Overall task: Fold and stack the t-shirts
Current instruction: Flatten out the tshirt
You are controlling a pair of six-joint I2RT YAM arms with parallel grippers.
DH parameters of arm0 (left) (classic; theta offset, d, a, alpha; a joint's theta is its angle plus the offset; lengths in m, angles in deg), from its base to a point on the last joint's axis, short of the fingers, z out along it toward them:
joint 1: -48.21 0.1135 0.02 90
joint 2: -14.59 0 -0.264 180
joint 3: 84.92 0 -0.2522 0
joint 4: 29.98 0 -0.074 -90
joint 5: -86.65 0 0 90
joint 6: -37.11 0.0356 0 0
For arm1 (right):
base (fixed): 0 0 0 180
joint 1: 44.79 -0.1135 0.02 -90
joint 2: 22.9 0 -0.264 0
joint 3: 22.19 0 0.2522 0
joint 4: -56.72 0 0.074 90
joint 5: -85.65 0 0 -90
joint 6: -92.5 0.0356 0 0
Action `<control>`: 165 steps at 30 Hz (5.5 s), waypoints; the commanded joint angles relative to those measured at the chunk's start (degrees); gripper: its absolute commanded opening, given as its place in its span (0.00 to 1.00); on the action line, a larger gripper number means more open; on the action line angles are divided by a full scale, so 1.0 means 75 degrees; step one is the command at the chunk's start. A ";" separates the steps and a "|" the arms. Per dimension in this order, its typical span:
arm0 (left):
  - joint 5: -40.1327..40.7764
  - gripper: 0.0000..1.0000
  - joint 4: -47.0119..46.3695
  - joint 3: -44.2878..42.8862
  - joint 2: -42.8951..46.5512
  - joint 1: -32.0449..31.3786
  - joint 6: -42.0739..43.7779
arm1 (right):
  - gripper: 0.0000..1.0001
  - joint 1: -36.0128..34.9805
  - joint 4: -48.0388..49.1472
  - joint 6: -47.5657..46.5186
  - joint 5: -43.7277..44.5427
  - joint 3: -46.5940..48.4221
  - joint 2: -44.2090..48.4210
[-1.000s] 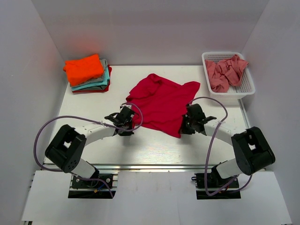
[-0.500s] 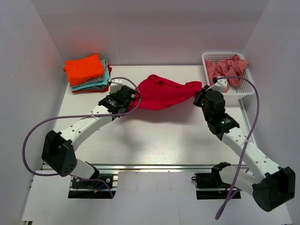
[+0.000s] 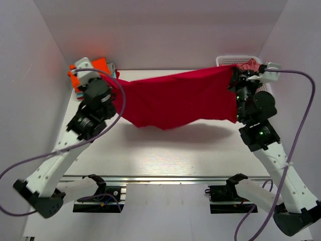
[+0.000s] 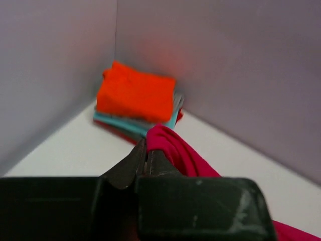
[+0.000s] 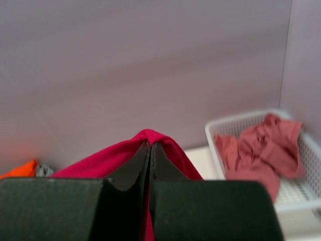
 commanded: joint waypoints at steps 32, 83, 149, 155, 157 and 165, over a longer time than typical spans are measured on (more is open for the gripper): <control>-0.4668 0.00 -0.1932 -0.3853 0.1048 0.0082 0.3980 | 0.00 0.0038 -0.2299 -0.0064 -0.2531 0.2479 0.2314; -0.7899 1.00 -0.1443 0.0578 -0.4800 0.2437 -0.0262 | 0.90 0.1351 -0.2192 0.1612 -0.2983 0.0720 -0.6522; -0.7351 1.00 -0.0354 0.2396 -0.4787 0.2531 -0.0497 | 0.50 0.0261 -0.3130 -0.1762 0.0989 0.1012 -0.7811; -0.7245 1.00 -0.0353 0.2326 -0.4788 0.2531 -0.0497 | 0.27 0.0355 -0.3060 -0.1774 0.0953 0.1153 -0.7952; -0.7245 1.00 -0.0353 0.2256 -0.4858 0.2531 -0.0497 | 0.26 0.0367 -0.3060 -0.1786 0.1000 0.1211 -0.7998; -0.7104 1.00 -0.0283 0.2045 -0.5092 0.2531 -0.0497 | 0.00 0.0518 -0.2603 -0.2020 0.0954 0.1762 -0.8138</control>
